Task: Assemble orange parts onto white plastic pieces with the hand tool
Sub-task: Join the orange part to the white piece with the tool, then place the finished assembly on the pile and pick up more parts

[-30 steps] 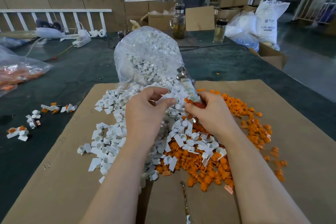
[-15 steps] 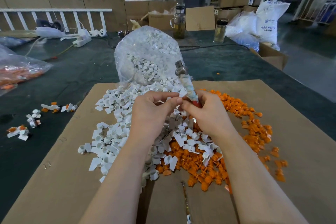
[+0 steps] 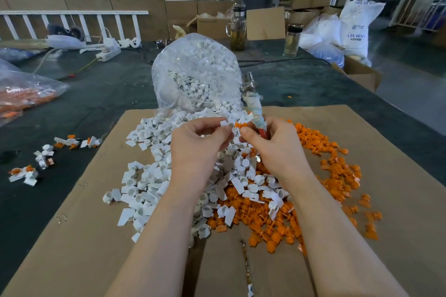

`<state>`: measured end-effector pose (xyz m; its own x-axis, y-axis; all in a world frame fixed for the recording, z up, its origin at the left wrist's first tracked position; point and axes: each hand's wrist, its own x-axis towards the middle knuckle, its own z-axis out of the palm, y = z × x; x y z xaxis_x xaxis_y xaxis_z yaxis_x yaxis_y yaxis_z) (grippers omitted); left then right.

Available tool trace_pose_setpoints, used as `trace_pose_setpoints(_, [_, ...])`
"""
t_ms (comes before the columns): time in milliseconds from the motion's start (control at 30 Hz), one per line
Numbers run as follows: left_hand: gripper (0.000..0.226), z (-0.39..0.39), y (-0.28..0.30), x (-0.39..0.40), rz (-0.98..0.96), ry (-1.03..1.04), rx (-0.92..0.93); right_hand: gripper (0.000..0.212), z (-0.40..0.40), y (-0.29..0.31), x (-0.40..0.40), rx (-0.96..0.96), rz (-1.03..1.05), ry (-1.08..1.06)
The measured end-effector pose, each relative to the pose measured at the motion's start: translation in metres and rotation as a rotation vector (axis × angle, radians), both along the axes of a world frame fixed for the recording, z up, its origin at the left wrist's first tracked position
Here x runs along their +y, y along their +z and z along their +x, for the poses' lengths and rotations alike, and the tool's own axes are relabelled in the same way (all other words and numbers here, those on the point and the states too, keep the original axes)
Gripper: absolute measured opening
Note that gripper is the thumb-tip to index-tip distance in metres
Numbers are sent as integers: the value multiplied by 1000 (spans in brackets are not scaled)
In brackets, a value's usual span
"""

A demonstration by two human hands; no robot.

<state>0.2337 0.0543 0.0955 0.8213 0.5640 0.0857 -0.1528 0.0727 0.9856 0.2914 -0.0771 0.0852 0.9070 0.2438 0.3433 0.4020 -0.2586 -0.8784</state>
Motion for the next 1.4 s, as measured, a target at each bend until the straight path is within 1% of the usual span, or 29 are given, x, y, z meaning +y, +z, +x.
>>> trace_pose_setpoints(100, [16, -1, -1, -2, 26, -2, 11, 18, -1, 1, 2, -43, -73, -24])
trace_pose_setpoints(267, [18, -2, 0, -3, 68, 11, 8, 24, -3, 0, 5, -184, -207, -124])
trace_pose_setpoints(400, [16, -4, 1, -3, 98, 16, 1, 17, -2, -4, 7, -231, -257, -204])
trace_pose_setpoints(467, [15, -4, 2, -4, 146, 23, -1, 15, -2, -5, 7, -248, -264, -218])
trace_pose_setpoints(600, [18, -5, 3, -5, 260, 20, -8, 13, -3, -4, 8, -255, -278, -213])
trace_pose_setpoints(833, [20, -5, 3, -7, 327, 13, 1, 12, -3, -3, 8, -262, -302, -205])
trace_pose_setpoints(933, [19, -4, 3, -7, 334, 14, -1, 12, -3, -3, 8, -253, -303, -191])
trace_pose_setpoints(1033, [17, -3, 2, -7, 329, 22, 5, 14, -1, -2, 7, -204, -282, -150])
trace_pose_setpoints(1133, [18, -2, 0, -6, 286, 27, 20, 15, -1, 1, 6, -113, -177, -77])
trace_pose_setpoints(1233, [13, -3, 1, -6, 220, 14, 21, 14, -4, 5, 4, -38, -84, -32])
trace_pose_setpoints(1400, [11, -4, 1, -8, 192, 13, -3, 13, -4, 4, 5, -18, -55, -33])
